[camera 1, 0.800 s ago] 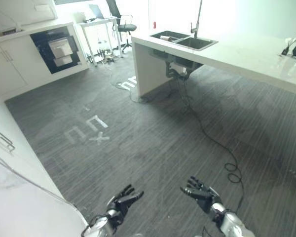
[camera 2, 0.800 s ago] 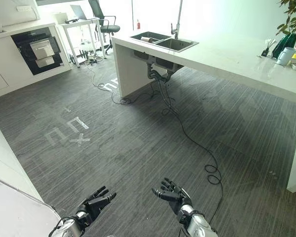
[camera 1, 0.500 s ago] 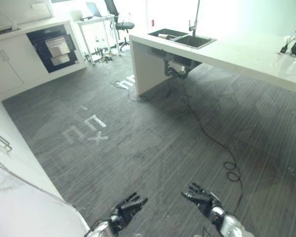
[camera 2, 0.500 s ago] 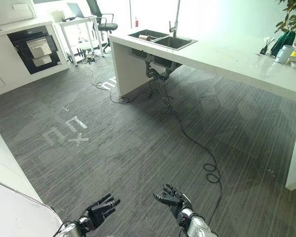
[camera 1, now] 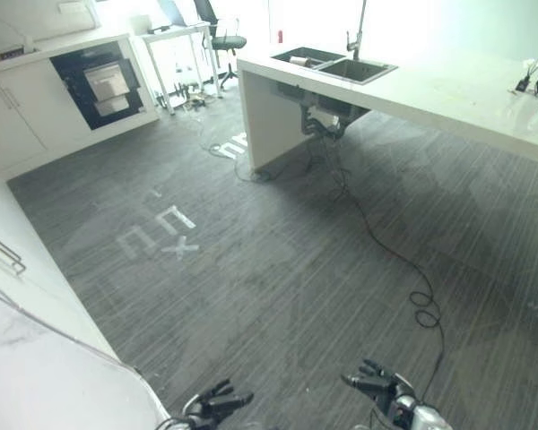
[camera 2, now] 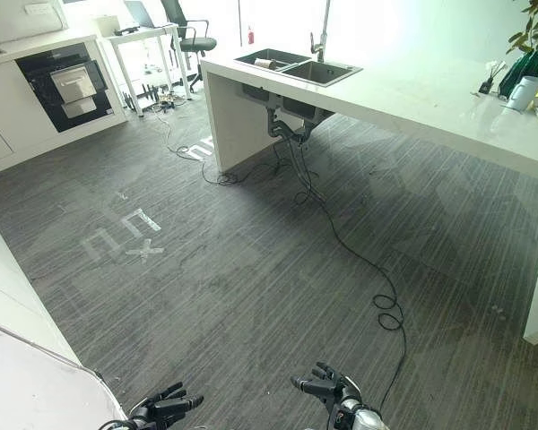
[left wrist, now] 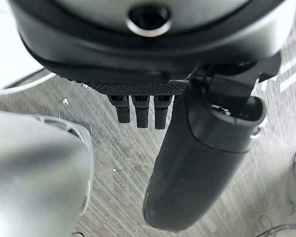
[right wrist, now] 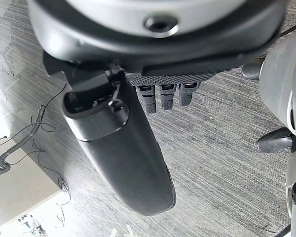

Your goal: Place the dishes in the dishwasher.

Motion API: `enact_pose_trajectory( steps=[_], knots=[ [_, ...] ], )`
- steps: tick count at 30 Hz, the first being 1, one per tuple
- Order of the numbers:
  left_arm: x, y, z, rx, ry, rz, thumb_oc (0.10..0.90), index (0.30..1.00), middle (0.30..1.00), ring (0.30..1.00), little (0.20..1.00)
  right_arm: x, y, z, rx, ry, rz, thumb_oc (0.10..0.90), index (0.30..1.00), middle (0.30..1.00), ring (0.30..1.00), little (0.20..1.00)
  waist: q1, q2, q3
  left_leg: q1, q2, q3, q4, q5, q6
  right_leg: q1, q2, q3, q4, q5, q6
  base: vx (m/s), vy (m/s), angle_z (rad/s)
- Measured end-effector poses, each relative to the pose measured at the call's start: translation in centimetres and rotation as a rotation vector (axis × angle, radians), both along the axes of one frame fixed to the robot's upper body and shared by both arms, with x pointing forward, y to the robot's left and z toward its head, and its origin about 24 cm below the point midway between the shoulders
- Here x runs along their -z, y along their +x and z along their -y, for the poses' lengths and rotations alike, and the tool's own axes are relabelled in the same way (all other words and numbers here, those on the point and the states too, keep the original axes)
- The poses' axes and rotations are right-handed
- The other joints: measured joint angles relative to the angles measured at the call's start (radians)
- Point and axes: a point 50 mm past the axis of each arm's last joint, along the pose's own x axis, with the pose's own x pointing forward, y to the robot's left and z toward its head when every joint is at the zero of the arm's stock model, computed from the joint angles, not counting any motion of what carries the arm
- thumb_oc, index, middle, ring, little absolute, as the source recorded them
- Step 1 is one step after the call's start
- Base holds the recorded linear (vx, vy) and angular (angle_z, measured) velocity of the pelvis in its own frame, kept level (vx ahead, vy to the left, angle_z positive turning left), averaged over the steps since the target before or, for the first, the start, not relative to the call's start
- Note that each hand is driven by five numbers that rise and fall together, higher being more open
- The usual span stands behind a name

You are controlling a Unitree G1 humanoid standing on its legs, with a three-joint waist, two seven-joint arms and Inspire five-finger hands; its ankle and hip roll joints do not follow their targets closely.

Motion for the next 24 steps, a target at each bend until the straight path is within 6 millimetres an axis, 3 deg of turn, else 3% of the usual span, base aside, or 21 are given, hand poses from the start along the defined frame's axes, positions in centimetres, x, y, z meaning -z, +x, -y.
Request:
enact_pose_trajectory(
  steps=[4,7,9,10,11,12,13,14,15,16,17,18,19,20,21,22,24],
  knots=[
    [-0.2,0.5,0.0,0.017,0.011,0.031,0.800,0.900,0.900,0.900,0.900,0.0,0.0,-0.1,-0.017,0.011,0.010,0.800,0.900,0.900,0.900,0.900,0.000,-0.002,0.001,0.000,-0.008,0.000,0.000,-0.003,0.004,0.000,-0.006,0.000,0.002,0.000,0.002,0.07,0.105,0.02],
    [-1.5,2.2,0.1,0.061,-0.005,0.155,0.800,0.900,0.900,0.900,0.900,-0.2,0.1,-0.4,-0.051,0.056,0.051,0.800,0.900,0.900,0.900,0.900,0.003,-0.008,0.005,0.000,-0.016,0.000,0.005,-0.009,0.016,0.003,-0.013,0.001,-0.001,0.000,0.003,0.10,0.201,0.03],
    [-2.8,4.0,0.2,0.109,-0.027,0.260,0.800,0.900,0.900,0.900,0.900,-0.3,0.0,-0.1,-0.043,0.068,0.070,0.800,0.900,0.900,0.900,0.900,-0.001,-0.006,0.005,0.000,-0.020,-0.003,0.020,-0.022,0.035,0.020,-0.012,-0.001,-0.020,0.009,0.015,0.07,0.324,0.05],
    [-3.1,4.4,0.1,0.115,-0.026,0.275,0.800,0.900,0.900,0.900,0.900,-0.3,-0.1,0.0,-0.034,0.075,0.072,0.800,0.900,0.900,0.900,0.900,-0.012,-0.006,0.006,-0.001,-0.033,0.002,0.030,-0.035,0.049,0.025,-0.012,-0.003,-0.012,0.028,0.044,0.01,0.374,0.13],
    [-3.7,5.4,0.2,0.144,-0.024,0.306,0.800,0.900,0.900,0.900,0.900,-0.7,0.4,0.4,-0.002,0.090,0.098,0.800,0.900,0.900,0.900,0.900,-0.028,0.013,0.034,-0.025,-0.025,-0.003,0.084,-0.055,0.091,-0.030,-0.029,0.004,0.117,0.032,0.057,0.00,0.266,0.15],
    [-4.4,6.7,0.4,0.182,-0.032,0.349,0.800,0.900,0.900,0.900,0.900,-1.4,1.4,0.9,0.027,0.095,0.148,0.800,0.900,0.900,0.900,0.900,-0.038,0.035,0.067,-0.051,-0.022,-0.004,0.141,-0.083,0.120,-0.145,-0.073,0.031,0.331,0.085,0.101,0.06,0.179,0.21],
    [-5.1,8.1,1.0,0.214,-0.039,0.390,0.800,0.900,0.900,0.900,0.900,-2.0,1.9,1.8,0.033,0.081,0.177,0.800,0.900,0.900,0.900,0.900,-0.061,0.061,0.096,-0.073,-0.020,-0.016,0.180,-0.107,0.137,-0.307,-0.123,0.086,0.555,0.275,0.111,0.18,0.081,0.04],
    [-5.4,8.5,1.3,0.230,-0.041,0.405,0.800,0.900,0.900,0.900,0.900,-2.8,2.7,2.0,0.027,0.076,0.226,0.800,0.900,0.900,0.900,0.900,-0.066,0.070,0.112,-0.067,-0.029,-0.007,0.184,-0.108,0.153,-0.389,-0.141,0.127,0.644,0.378,0.125,0.25,-0.029,-0.11],
    [-5.4,8.6,1.3,0.224,-0.042,0.407,0.800,0.900,0.900,0.900,0.900,-3.4,3.4,2.2,0.022,0.076,0.269,0.800,0.900,0.900,0.900,0.900,-0.067,0.058,0.122,-0.066,-0.035,0.006,0.184,-0.123,0.126,-0.449,-0.141,0.143,0.701,0.337,0.142,0.31,-0.109,-0.31],
    [-5.2,8.5,1.5,0.173,-0.061,0.403,0.800,0.900,0.900,0.900,0.900,-3.7,3.9,2.0,0.005,0.089,0.290,0.800,0.900,0.900,0.900,0.900,-0.078,0.063,0.127,-0.059,-0.038,0.009,0.172,-0.113,0.106,-0.451,-0.112,0.112,0.633,0.244,0.145,0.38,-0.239,-0.19],
    [-5.2,8.7,1.8,0.161,-0.071,0.407,0.800,0.900,0.900,0.900,0.900,-3.6,3.6,1.7,-0.011,0.105,0.285,0.800,0.900,0.900,0.900,0.900,-0.085,0.050,0.136,-0.043,-0.052,0.006,0.137,-0.107,0.089,-0.416,-0.087,0.064,0.494,0.189,0.144,0.43,-0.331,-0.09],
    [-5.5,8.9,2.0,0.178,-0.082,0.425,0.800,0.900,0.900,0.900,0.900,-3.1,2.8,1.0,-0.023,0.129,0.252,0.800,0.900,0.900,0.900,0.900,-0.083,-0.005,0.152,-0.015,-0.080,0.032,0.098,-0.105,0.021,-0.360,-0.063,0.027,0.253,0.161,0.146,0.50,-0.432,0.36],
    [-6.5,9.5,1.3,0.222,-0.072,0.471,0.800,0.900,0.900,0.900,0.900,-2.8,1.6,0.4,-0.027,0.154,0.244,0.800,0.900,0.900,0.900,0.900,-0.106,-0.041,0.152,-0.025,-0.046,-0.026,0.194,-0.184,0.022,-0.335,-0.072,0.049,0.059,0.144,0.189,0.49,-0.414,0.48],
    [-7.1,10.0,1.1,0.235,-0.062,0.492,0.800,0.900,0.900,0.900,0.900,-2.6,1.2,0.0,-0.018,0.167,0.235,0.800,0.900,0.900,0.900,0.900,-0.105,-0.077,0.177,-0.026,-0.086,-0.021,0.218,-0.202,0.019,-0.324,-0.122,0.052,-0.060,0.157,0.184,0.46,-0.374,0.46],
    [-7.2,10.1,1.1,0.234,-0.063,0.498,0.800,0.900,0.900,0.900,0.900,-2.8,1.5,0.3,0.005,0.163,0.256,0.800,0.900,0.900,0.900,0.900,-0.108,-0.094,0.187,-0.024,-0.104,-0.012,0.238,-0.223,0.012,-0.345,-0.161,0.040,-0.104,0.175,0.163,0.41,-0.315,0.16],
    [-7.0,9.7,1.1,0.246,-0.064,0.486,0.800,0.900,0.900,0.900,0.900,-3.1,1.7,0.8,0.034,0.152,0.277,0.800,0.900,0.900,0.900,0.900,-0.110,-0.092,0.194,-0.003,-0.121,-0.006,0.239,-0.233,0.019,-0.378,-0.202,0.049,-0.070,0.195,0.125,0.46,-0.327,-0.14],
    [-6.2,8.2,0.7,0.236,-0.060,0.448,0.800,0.900,0.900,0.900,0.900,-3.3,1.9,1.6,0.063,0.124,0.285,0.800,0.900,0.900,0.900,0.900,-0.103,-0.069,0.202,0.076,-0.121,0.000,0.203,-0.234,0.026,-0.366,-0.219,0.046,0.002,0.214,0.083,0.57,-0.347,-0.14]
  ],
)
